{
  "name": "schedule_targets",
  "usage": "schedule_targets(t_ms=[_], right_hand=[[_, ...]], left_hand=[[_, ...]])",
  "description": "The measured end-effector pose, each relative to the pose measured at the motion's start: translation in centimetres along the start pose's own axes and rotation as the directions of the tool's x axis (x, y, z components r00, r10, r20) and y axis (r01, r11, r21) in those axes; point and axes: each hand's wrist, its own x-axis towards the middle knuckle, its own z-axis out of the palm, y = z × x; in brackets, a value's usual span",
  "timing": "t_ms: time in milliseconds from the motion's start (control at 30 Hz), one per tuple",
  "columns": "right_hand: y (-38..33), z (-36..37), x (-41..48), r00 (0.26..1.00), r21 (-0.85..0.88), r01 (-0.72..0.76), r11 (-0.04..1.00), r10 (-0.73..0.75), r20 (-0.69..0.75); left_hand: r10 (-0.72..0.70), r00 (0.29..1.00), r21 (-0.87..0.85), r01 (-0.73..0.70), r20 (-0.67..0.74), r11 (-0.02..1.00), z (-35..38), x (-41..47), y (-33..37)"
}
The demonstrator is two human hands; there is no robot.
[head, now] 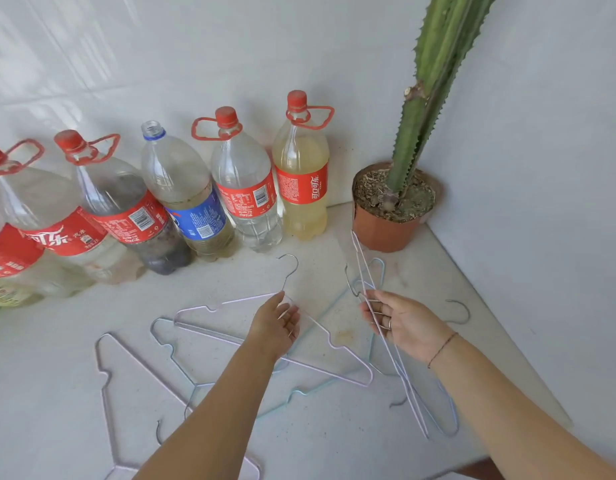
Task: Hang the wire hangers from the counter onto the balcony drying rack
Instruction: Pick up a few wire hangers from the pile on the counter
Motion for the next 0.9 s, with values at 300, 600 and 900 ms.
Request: schedule_targets(t_ms=[300, 600, 900], right_hand=[[-0.8, 0.2, -1.2, 0.998, 0.020, 0.044, 0.999, -0.045, 0.044], [-1.5, 3.4, -3.7, 0.969, -0.083, 0.054, 0.995, -0.032, 0.245], [-2.3, 10.6, -8.2, 0.845, -0.279, 0.103, 0.955, 0.064, 0.530]], left_hand=[[0.105, 0.990, -0.031, -0.102, 0.096, 0.994, -0.2, -3.2, 0.0], [0.300, 0.954, -0.149, -0.296, 0.003, 0.944, -3.4, -10.1, -1.3], [0.558, 0.810, -0.290, -0.586, -0.181, 0.757, -8.7, -19.4, -3.3]])
